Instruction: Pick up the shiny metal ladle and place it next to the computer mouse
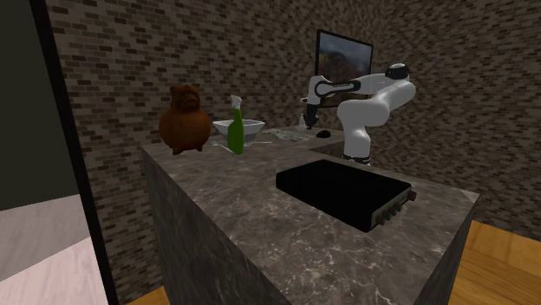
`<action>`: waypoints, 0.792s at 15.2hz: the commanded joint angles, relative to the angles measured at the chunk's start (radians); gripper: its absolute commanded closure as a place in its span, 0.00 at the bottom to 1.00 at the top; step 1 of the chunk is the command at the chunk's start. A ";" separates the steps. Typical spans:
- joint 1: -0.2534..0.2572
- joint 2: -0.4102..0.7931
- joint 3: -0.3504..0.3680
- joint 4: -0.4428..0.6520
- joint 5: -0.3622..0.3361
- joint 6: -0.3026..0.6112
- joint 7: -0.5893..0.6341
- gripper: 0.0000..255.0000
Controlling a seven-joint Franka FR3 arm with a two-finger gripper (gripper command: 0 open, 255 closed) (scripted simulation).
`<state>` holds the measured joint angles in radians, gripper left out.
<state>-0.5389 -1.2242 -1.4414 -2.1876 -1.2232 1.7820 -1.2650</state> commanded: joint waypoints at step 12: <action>-0.022 0.027 0.100 0.033 0.081 -0.073 -0.022 0.00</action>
<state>-0.5557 -1.2030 -1.3625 -2.1656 -1.1607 1.7265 -1.2788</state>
